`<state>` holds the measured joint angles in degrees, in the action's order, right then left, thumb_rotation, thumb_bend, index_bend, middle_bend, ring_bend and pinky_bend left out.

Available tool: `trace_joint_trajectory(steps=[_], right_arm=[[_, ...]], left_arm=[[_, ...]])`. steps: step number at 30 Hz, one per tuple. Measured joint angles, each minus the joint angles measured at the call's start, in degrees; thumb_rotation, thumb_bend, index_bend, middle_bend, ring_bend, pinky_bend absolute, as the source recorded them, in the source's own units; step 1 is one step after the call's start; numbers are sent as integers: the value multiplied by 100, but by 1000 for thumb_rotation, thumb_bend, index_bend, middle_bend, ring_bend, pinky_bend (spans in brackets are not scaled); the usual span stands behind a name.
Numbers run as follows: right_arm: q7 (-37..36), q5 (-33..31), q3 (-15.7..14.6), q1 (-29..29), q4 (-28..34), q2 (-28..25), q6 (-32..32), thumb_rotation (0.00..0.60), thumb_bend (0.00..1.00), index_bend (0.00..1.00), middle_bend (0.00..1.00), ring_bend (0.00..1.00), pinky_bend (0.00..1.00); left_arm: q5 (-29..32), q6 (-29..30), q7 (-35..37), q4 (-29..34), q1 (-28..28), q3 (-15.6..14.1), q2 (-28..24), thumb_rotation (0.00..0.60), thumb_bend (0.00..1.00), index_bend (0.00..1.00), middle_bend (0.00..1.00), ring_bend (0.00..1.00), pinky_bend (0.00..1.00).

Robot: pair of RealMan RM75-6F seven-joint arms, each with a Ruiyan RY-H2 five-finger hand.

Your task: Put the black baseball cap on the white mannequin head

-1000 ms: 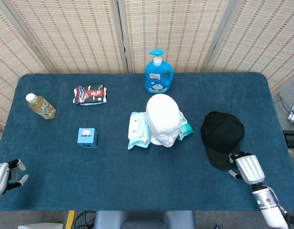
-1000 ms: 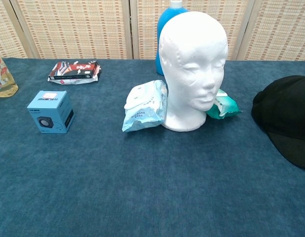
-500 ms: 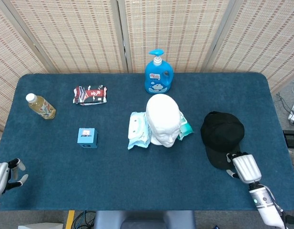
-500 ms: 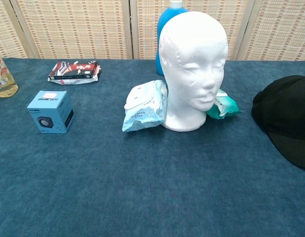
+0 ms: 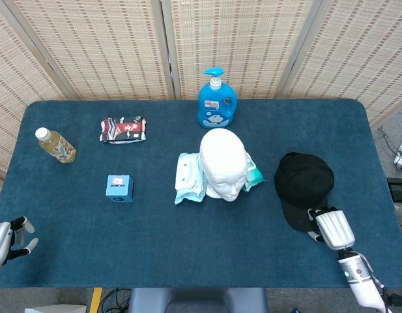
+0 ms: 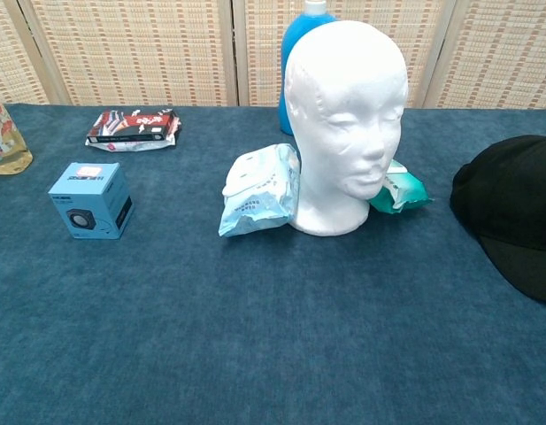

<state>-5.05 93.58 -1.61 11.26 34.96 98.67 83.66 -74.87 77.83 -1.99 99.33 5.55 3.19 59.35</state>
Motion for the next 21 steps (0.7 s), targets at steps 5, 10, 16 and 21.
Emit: trace_joint_trajectory(steps=[5, 10, 16, 21], right_arm=[[-35, -16, 43, 4, -178, 112, 135, 600, 0, 552, 716, 511, 627], [-158, -30, 125, 16, -292, 183, 402, 600, 0, 555, 720, 519, 635], [-326, -4, 225, 52, -358, 196, 869, 600, 0, 555, 718, 519, 639], [-346, 45, 298, 111, -323, 130, 1215, 600, 0, 555, 673, 508, 639]], left_arm=[[15, -16, 21, 5, 4, 4, -9, 600, 215, 558, 750, 689, 939], [16, -16, 31, 14, 0, 1, -19, 600, 215, 558, 750, 689, 939], [34, -27, 27, 23, 4, 5, -17, 600, 215, 558, 750, 689, 939], [37, -26, 32, 33, 1, 5, -20, 600, 215, 558, 749, 689, 939]])
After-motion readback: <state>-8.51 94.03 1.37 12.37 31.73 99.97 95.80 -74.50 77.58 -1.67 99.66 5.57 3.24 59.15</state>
